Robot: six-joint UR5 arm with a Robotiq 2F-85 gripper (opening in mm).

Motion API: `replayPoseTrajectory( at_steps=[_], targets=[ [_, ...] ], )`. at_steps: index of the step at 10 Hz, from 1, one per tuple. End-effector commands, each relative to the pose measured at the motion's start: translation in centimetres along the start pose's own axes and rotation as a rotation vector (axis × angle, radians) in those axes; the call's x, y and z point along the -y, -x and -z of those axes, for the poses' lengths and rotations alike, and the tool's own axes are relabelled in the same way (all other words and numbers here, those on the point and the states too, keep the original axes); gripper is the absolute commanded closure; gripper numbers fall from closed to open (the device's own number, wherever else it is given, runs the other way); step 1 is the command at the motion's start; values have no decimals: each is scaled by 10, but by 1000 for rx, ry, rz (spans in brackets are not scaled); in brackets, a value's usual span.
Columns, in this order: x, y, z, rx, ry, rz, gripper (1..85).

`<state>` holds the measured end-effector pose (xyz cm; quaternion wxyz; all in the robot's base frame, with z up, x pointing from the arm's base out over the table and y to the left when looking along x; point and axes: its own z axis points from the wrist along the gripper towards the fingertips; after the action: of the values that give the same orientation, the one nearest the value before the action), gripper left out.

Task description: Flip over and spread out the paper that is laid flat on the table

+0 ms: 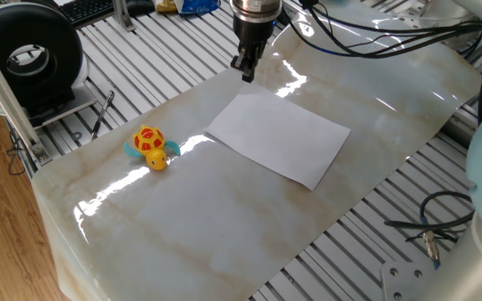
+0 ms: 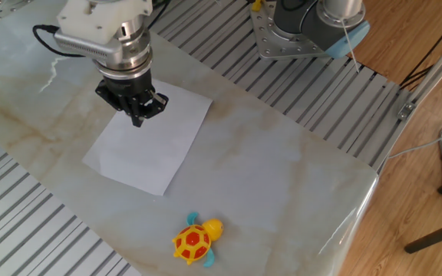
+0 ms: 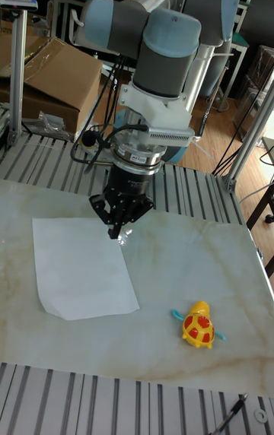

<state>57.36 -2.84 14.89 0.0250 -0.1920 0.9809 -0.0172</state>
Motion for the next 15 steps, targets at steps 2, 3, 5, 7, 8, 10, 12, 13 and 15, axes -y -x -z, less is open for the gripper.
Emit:
replayPoseTrajectory(
  at_steps=[2,3,5,7,8,10,12,13,15],
  targets=[
    [45,2,-18,-26,-43,113,363],
    [55,4,-23,-23,-34,148,283],
    [48,12,-25,5,-5,168,73],
    [48,13,-25,11,-7,172,37],
    [50,12,-25,5,-16,168,63],
    [56,11,-25,-1,-37,113,353],
    [61,7,-24,-15,-54,79,847],
    [60,10,-24,-4,-53,80,847],
    [54,13,-25,10,-30,94,380]
  ],
)
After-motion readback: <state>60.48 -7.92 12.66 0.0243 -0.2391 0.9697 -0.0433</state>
